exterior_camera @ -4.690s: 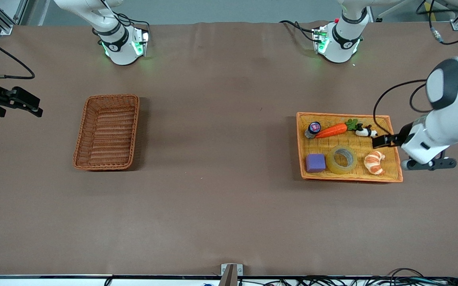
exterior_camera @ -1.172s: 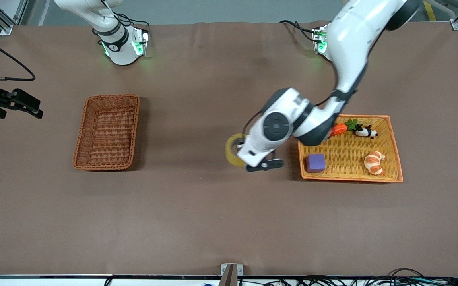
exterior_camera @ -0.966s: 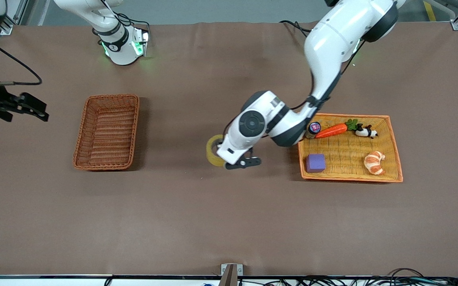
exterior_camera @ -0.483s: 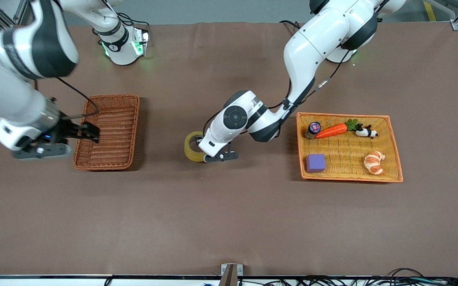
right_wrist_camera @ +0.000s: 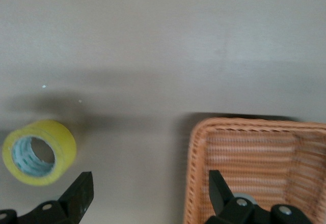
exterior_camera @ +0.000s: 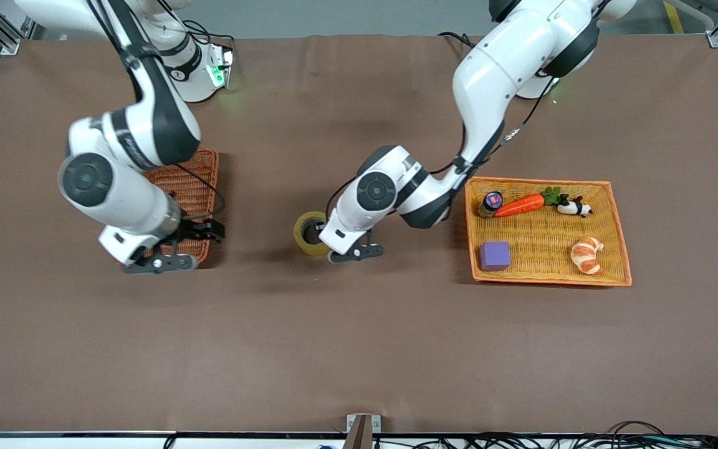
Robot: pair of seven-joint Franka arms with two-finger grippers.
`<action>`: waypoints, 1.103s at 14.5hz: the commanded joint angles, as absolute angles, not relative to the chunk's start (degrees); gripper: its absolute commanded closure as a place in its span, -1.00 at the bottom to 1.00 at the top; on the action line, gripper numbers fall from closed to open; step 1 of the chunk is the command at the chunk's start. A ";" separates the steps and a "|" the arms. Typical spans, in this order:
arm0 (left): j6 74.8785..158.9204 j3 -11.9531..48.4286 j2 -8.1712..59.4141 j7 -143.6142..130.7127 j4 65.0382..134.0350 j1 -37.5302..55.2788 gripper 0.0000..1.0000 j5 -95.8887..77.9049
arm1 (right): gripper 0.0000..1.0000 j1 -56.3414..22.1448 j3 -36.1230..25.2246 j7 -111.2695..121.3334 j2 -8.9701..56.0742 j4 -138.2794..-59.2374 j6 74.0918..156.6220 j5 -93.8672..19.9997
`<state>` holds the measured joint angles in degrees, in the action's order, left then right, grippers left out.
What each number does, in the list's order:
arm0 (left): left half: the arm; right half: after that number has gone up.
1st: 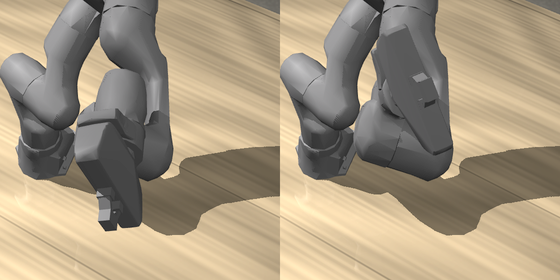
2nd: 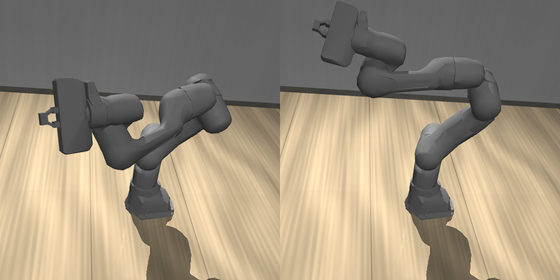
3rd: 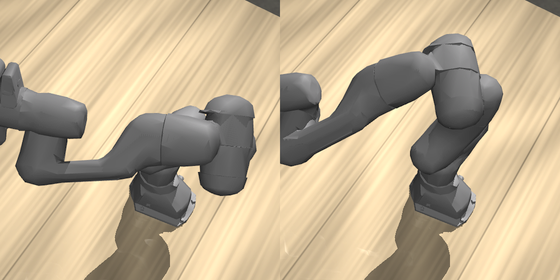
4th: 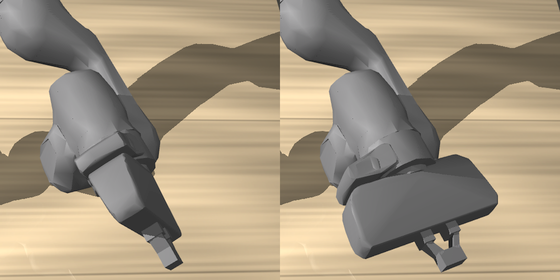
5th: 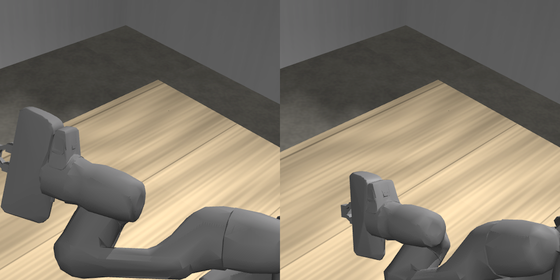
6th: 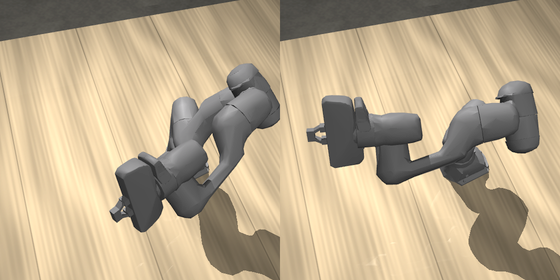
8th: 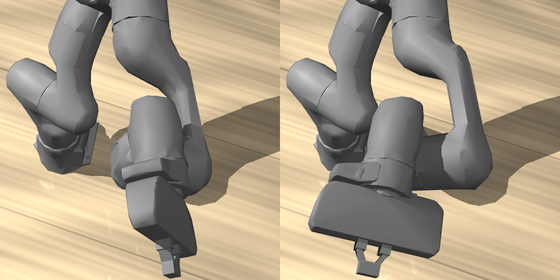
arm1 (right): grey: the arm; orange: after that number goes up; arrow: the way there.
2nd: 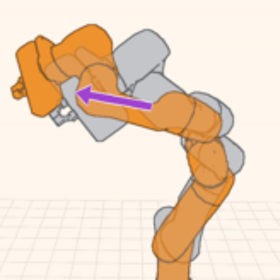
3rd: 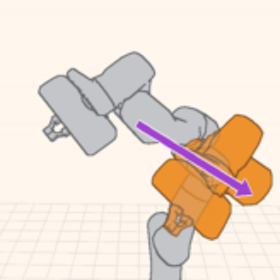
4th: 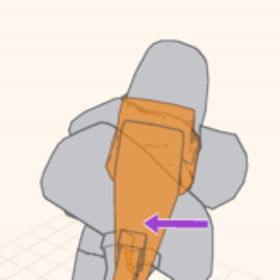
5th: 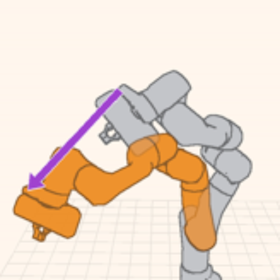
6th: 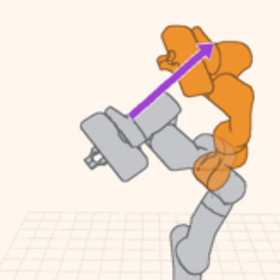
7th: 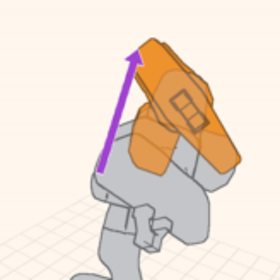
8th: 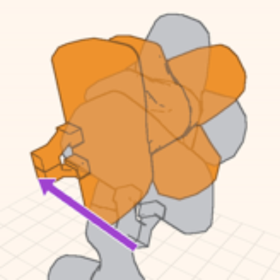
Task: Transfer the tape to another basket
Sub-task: 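Lift the tape with the left gripper while the right gripper reaches over, then grasp the tape with the right gripper while the left gripper holds it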
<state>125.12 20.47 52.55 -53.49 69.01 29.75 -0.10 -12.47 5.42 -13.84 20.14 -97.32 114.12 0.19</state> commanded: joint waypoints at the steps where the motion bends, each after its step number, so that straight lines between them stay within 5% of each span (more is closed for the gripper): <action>1: 116.31 19.95 45.54 -53.88 71.45 24.80 -0.82 0.52 | -1.00 -12.92 8.60 -18.88 22.93 -97.73 117.93 -0.18; 2: 113.67 19.95 43.70 -53.70 71.72 23.22 -1.00 1.83 | -1.00 -13.79 9.14 -21.94 24.16 -98.08 119.78 -0.18; 10: 110.30 20.65 24.28 -41.08 87.78 8.54 -1.00 5.54 | -1.00 -23.46 9.05 -31.89 29.61 -108.80 140.96 2.71; 16: 110.21 20.83 12.67 -30.77 97.28 2.12 -1.00 4.84 | -1.00 -25.40 9.05 -33.57 31.37 -111.62 145.18 7.29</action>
<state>109.67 20.41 18.42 -32.93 91.35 3.79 4.69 -25.21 9.26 -32.24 31.54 -109.91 142.97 5.38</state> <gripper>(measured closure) 0.000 0.000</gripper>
